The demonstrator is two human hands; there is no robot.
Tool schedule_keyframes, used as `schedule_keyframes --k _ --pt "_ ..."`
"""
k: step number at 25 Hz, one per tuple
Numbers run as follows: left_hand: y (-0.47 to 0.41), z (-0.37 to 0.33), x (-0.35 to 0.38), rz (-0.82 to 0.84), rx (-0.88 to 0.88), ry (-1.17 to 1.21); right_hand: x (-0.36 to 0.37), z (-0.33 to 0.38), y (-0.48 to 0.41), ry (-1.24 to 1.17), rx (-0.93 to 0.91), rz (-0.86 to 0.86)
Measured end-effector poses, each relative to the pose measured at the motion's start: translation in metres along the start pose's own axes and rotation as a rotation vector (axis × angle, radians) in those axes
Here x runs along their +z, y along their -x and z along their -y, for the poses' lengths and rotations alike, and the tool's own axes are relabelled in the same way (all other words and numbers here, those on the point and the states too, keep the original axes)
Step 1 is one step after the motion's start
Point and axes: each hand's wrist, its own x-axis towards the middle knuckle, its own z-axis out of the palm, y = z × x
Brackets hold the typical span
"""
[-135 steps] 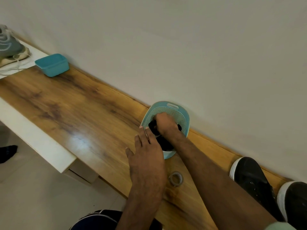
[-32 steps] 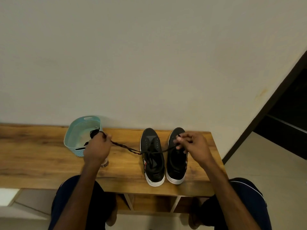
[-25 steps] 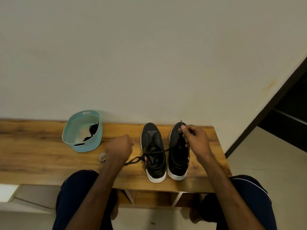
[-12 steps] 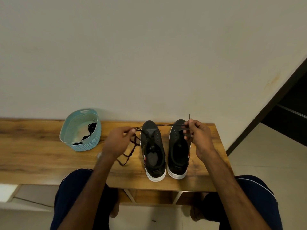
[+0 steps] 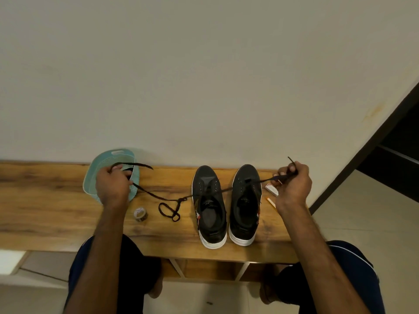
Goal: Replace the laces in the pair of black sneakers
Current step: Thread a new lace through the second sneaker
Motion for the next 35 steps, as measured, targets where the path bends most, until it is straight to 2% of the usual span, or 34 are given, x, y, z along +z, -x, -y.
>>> schedule_keyframes --k 2,3,5,7,10,13,15,17,18,21,24,26,28,30,32,35 --pt "-0.008 -0.002 -0.001 0.032 -0.249 0.253 -0.005 0.008 -0.004 -0.138 0.018 -0.053" --pt "-0.008 -0.002 0.001 0.022 -0.216 0.152 -0.006 0.01 -0.004 -0.139 0.032 -0.065" --pt "-0.007 0.004 0.01 0.047 0.118 -0.467 -0.004 0.008 -0.003 0.011 0.052 -0.035" --pt "0.0 0.008 0.022 0.208 0.301 -0.981 0.003 0.003 0.002 0.229 0.005 0.06" --pt "0.009 0.008 0.039 0.428 0.298 -1.265 0.009 -0.003 0.009 0.377 -0.05 0.25" --pt "0.012 0.01 0.051 0.494 0.372 -1.298 0.006 0.007 0.006 0.309 0.071 0.452" --pt "0.012 0.01 0.054 0.486 0.405 -1.289 0.002 0.022 0.0 0.108 0.18 0.575" --pt "0.011 0.008 0.055 0.487 0.42 -1.308 -0.003 0.035 -0.007 -0.07 0.224 0.62" --pt "0.012 0.007 0.054 0.485 0.422 -1.312 -0.005 0.04 -0.011 -0.081 0.212 0.601" --pt "0.016 0.007 0.054 0.491 0.412 -1.342 -0.009 0.037 -0.018 0.165 0.133 0.501" --pt "0.033 0.013 0.063 0.516 0.507 -1.37 -0.005 0.016 -0.016 0.54 0.047 0.506" --pt "0.046 0.019 0.078 0.557 0.562 -1.154 0.003 -0.004 -0.016 0.776 -0.002 0.524" --pt "0.057 0.021 0.097 0.64 0.552 -0.919 0.013 -0.026 -0.024 0.97 -0.058 0.56" --pt "0.059 0.022 0.115 0.733 0.555 -0.814 0.021 -0.046 -0.041 1.196 -0.135 0.629" --pt "0.052 0.025 0.135 0.839 0.529 -0.817 0.029 -0.062 -0.06 1.385 -0.195 0.717" --pt "0.036 0.034 0.161 0.932 0.5 -0.892 0.042 -0.081 -0.081 1.451 -0.241 0.787"
